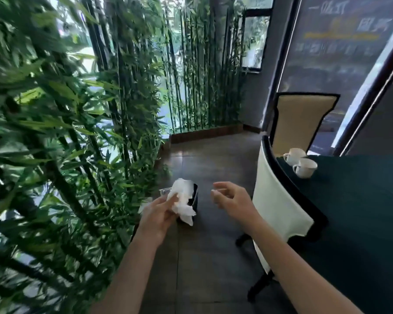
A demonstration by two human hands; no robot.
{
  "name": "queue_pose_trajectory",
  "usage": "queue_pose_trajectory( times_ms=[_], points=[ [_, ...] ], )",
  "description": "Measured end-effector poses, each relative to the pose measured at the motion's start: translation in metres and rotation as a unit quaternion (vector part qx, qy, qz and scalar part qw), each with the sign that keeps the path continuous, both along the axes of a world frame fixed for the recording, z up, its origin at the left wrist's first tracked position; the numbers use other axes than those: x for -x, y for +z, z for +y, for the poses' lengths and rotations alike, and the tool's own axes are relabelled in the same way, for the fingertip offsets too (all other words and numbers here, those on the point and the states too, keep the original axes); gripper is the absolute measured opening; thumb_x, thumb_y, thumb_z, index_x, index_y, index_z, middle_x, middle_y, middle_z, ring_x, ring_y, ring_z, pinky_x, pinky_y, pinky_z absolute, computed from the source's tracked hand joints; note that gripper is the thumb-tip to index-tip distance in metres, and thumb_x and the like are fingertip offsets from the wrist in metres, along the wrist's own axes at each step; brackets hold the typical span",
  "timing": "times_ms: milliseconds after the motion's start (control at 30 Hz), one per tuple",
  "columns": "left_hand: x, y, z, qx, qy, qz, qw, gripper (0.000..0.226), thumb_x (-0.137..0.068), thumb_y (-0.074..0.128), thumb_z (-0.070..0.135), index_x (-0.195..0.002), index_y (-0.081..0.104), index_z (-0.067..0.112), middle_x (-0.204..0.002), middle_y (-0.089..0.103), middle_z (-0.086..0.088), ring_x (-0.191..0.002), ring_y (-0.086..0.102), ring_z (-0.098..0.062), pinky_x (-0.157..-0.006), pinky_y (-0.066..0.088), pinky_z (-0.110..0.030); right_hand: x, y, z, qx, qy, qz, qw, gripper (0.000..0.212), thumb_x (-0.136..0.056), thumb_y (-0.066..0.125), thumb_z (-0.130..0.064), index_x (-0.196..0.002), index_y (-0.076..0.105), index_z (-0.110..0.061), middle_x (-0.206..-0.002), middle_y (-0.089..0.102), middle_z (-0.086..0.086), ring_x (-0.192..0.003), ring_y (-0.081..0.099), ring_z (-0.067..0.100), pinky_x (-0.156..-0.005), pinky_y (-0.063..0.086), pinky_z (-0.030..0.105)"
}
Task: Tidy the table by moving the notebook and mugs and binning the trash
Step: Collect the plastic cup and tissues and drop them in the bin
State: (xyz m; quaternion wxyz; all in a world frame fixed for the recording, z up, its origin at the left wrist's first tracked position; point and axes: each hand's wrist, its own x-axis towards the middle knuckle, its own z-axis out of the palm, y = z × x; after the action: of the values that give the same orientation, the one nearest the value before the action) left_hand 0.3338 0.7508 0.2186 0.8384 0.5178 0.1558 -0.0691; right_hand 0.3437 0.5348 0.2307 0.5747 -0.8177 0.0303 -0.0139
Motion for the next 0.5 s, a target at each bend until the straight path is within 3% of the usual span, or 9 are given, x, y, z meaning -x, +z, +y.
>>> queue_pose_trajectory(
  times_ms=[267, 433, 500],
  points=[
    [-0.098, -0.020, 0.019, -0.008, 0.008, 0.023, 1.000, 0.008, -0.092, 0.071, 0.006, -0.093, 0.078, 0.010, -0.070, 0.075, -0.002, -0.059, 0.071, -0.012, -0.075, 0.056, -0.034, -0.100, -0.008, 0.015, -0.020, -0.003, 0.020, 1.000, 0.030, -0.097, 0.071, -0.017, -0.125, 0.069, -0.006, -0.108, 0.076, 0.019, -0.100, 0.074, 0.037, -0.094, 0.059, 0.053],
    [-0.171, -0.042, 0.017, -0.026, 0.009, 0.038, 0.999, 0.009, -0.093, 0.070, 0.006, -0.089, 0.077, 0.011, -0.064, 0.072, 0.001, -0.050, 0.066, -0.008, -0.058, 0.059, -0.024, -0.173, -0.030, 0.003, -0.031, 0.000, 0.033, 0.999, 0.032, -0.097, 0.071, -0.016, -0.126, 0.068, -0.004, -0.107, 0.076, 0.018, -0.090, 0.074, 0.028, -0.091, 0.061, 0.050],
    [-0.206, -0.050, 0.014, -0.027, 0.012, 0.049, 0.998, 0.008, -0.093, 0.070, 0.007, -0.092, 0.077, 0.011, -0.069, 0.075, -0.001, -0.055, 0.069, -0.010, -0.059, 0.059, -0.025, -0.208, -0.040, -0.003, -0.041, -0.003, 0.041, 0.998, 0.031, -0.097, 0.071, -0.015, -0.126, 0.068, -0.004, -0.109, 0.076, 0.020, -0.089, 0.073, 0.027, -0.091, 0.061, 0.050]
  ],
)
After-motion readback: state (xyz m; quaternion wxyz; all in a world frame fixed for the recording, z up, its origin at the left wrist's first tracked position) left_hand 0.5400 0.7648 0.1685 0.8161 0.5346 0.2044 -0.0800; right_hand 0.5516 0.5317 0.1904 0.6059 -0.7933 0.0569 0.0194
